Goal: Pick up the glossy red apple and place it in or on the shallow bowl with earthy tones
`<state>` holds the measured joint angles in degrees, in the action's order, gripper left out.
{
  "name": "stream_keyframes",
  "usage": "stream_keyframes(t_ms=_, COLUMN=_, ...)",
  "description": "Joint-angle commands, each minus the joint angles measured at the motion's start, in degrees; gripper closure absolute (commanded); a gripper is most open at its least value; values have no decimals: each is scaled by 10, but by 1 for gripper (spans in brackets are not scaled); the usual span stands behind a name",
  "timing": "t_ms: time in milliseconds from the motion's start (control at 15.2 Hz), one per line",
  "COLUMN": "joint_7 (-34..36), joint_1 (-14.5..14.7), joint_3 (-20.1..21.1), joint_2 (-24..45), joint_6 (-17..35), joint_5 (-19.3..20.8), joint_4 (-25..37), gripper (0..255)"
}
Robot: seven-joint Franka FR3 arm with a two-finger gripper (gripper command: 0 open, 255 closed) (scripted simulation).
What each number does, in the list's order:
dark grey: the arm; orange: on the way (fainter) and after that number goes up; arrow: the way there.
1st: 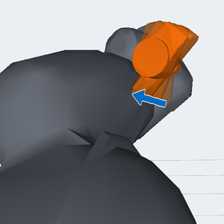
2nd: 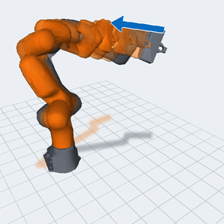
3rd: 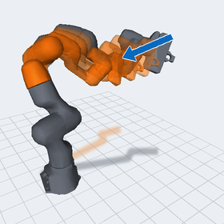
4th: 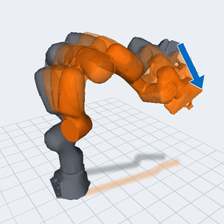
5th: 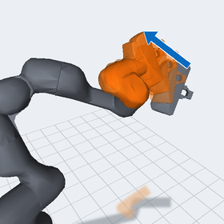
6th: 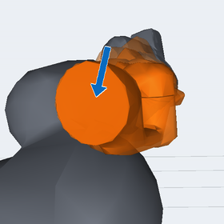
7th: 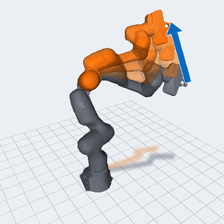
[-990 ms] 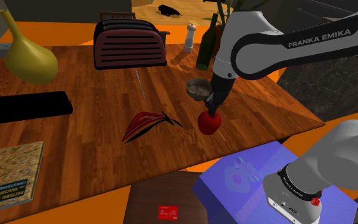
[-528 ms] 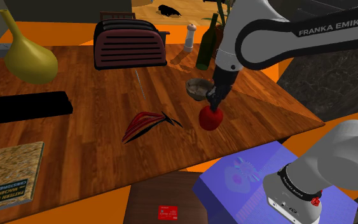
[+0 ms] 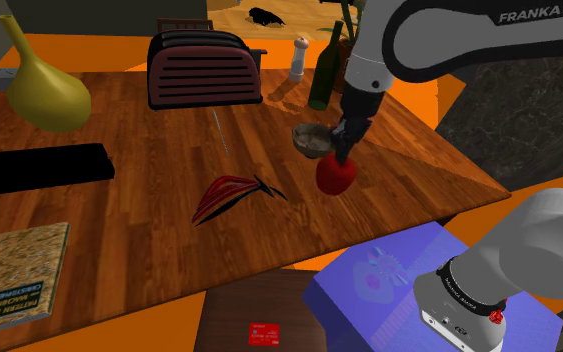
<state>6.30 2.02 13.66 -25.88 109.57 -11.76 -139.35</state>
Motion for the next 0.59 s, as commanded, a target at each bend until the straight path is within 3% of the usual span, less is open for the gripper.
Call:
stream_keyframes(t_ms=0, joint_7=1, joint_1=-1, joint_3=-2, joint_2=-4, joint_6=-17, joint_5=1, joint_4=13, gripper=255)
stream_keyframes(t_ms=528, joint_7=6, joint_1=-2, joint_3=-8, joint_2=-14, joint_6=-81, joint_5=6, joint_4=66, gripper=255)
